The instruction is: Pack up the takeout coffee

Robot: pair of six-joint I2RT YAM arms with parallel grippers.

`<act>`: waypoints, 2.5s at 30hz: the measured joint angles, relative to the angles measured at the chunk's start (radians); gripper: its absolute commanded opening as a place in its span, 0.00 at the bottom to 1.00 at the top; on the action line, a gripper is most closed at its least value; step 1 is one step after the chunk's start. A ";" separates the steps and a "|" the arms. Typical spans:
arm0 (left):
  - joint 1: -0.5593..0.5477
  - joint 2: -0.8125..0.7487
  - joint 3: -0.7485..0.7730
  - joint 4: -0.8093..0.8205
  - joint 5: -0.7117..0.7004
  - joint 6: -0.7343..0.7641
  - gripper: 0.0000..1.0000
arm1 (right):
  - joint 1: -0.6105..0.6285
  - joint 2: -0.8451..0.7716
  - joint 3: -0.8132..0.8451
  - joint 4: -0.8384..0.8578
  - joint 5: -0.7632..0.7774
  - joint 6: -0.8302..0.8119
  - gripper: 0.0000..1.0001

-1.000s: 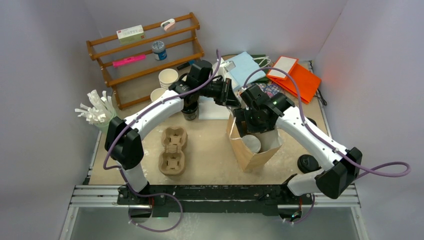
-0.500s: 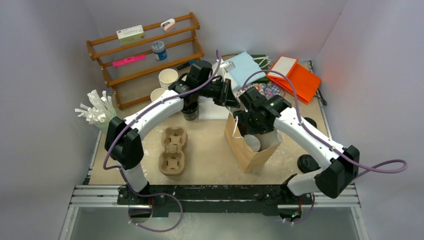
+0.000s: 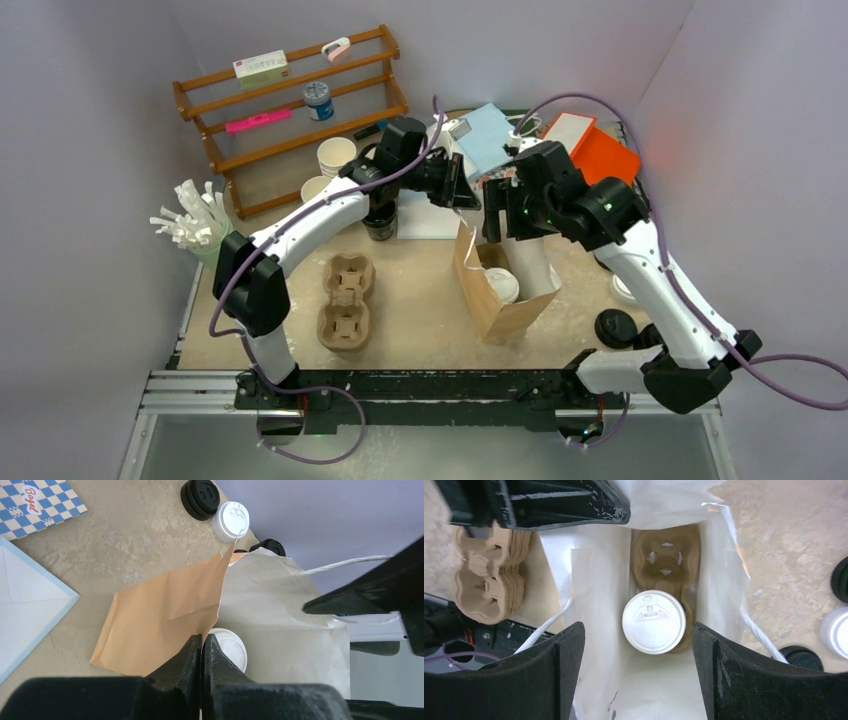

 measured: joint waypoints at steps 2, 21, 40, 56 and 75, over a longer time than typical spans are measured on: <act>0.000 0.007 0.008 0.000 -0.014 0.000 0.00 | 0.000 -0.007 0.044 -0.021 0.021 -0.006 0.78; 0.000 -0.011 0.007 -0.061 -0.180 -0.028 0.00 | -0.001 0.036 0.281 -0.176 0.283 0.146 0.81; -0.001 -0.274 -0.146 -0.273 -0.502 -0.133 0.17 | -0.002 -0.137 -0.060 -0.198 0.161 0.488 0.78; 0.005 -0.255 -0.097 -0.312 -0.505 -0.100 0.44 | -0.002 -0.151 -0.131 -0.194 0.079 0.540 0.67; 0.033 -0.212 -0.070 -0.407 -0.372 0.034 0.28 | -0.005 0.043 -0.013 -0.193 0.175 0.472 0.44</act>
